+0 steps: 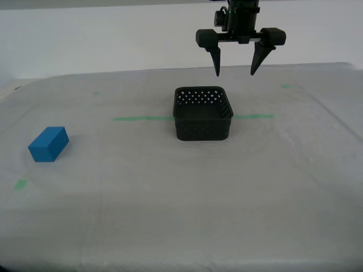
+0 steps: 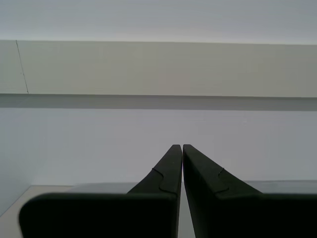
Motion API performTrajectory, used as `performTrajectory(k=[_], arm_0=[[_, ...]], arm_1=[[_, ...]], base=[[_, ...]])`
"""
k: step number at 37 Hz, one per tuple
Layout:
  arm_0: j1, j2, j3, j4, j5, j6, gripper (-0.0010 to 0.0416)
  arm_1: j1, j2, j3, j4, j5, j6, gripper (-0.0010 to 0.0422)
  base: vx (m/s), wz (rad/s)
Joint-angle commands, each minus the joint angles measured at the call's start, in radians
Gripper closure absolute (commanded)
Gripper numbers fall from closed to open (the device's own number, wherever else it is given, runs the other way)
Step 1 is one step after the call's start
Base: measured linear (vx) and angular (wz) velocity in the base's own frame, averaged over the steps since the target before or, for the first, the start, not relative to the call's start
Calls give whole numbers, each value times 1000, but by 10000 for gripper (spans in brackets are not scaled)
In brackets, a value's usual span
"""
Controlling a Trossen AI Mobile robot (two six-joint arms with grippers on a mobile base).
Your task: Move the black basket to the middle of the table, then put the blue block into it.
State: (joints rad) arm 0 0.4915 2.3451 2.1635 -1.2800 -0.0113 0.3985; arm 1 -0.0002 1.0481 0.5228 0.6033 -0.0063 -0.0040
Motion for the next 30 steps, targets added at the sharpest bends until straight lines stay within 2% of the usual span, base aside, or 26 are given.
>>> performTrajectory(k=[1,6,15,22,26,30], arm_0=[[0,-33,-6,-8,31,-17,6],[-1,-97,-37,-8,80,-50,4],[-24,-266,-171,27,121,-62,6],[-57,-426,-332,101,133,-95,5],[-93,-520,-443,143,133,-98,6],[-133,-610,-550,177,132,-119,6]], arm_1=[[0,0,0,4,-1,2,412],[0,0,0,4,-1,2,412],[0,0,0,4,-1,2,412],[0,0,0,4,-1,2,412],[0,0,0,4,-1,2,412],[0,0,0,4,-1,2,412]], base=[[0,0],[0,0],[0,0],[0,0],[0,0],[0,0]])
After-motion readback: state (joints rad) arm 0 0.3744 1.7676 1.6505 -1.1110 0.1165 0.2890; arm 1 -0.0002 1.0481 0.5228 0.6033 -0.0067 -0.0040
